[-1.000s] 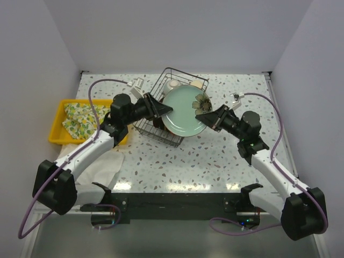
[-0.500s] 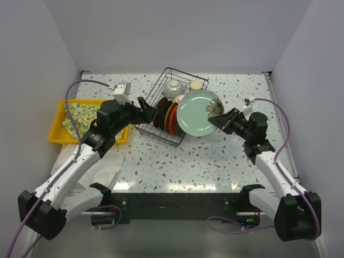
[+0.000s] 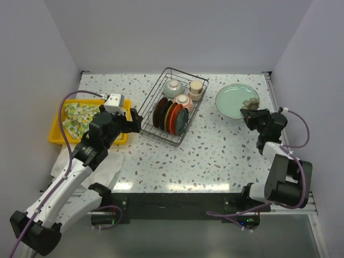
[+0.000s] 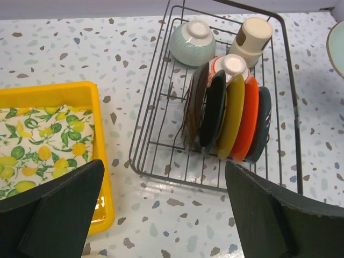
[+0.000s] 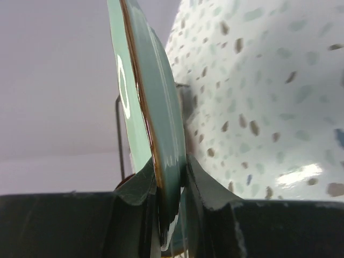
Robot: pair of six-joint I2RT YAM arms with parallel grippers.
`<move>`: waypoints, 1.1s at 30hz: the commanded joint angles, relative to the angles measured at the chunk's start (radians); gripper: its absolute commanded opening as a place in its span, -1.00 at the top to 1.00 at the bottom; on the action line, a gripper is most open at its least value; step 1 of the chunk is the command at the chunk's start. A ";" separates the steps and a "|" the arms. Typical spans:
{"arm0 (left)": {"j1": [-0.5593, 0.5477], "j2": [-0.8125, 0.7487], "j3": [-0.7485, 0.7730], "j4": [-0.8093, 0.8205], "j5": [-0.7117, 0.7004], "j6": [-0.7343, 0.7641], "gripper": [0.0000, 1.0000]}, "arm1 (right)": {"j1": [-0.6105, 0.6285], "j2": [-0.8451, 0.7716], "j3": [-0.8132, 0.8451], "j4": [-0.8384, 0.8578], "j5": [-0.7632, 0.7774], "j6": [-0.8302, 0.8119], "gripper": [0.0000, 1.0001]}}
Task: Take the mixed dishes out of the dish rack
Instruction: Place the plate at the center of the board.
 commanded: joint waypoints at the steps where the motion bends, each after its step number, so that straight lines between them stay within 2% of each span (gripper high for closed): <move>1: 0.003 -0.033 -0.021 0.005 -0.051 0.067 -1.00 | -0.022 0.080 0.096 0.132 0.040 -0.022 1.00; 4: 0.001 -0.037 -0.032 0.007 -0.054 0.070 -1.00 | -0.033 0.192 0.157 0.119 0.036 -0.065 1.00; 11: 0.001 -0.033 -0.035 0.007 -0.037 0.064 -1.00 | -0.045 0.441 0.177 0.347 -0.010 0.030 1.00; 14: 0.001 -0.028 -0.030 -0.004 -0.029 0.061 -1.00 | -0.060 0.492 0.159 0.421 -0.012 0.064 1.00; 23: 0.001 -0.019 -0.040 -0.004 -0.019 0.047 -0.99 | -0.086 0.466 0.108 0.282 0.005 -0.043 1.00; 28: 0.001 -0.003 -0.037 0.001 -0.003 0.042 -0.99 | -0.096 0.434 0.087 0.182 0.016 -0.109 0.46; 32: 0.001 -0.005 -0.035 -0.008 0.001 0.039 -0.99 | -0.100 0.368 0.108 0.002 0.036 -0.200 -0.25; 33: 0.001 -0.007 -0.035 -0.010 0.001 0.038 -0.99 | -0.100 0.357 0.128 -0.043 0.039 -0.244 -0.34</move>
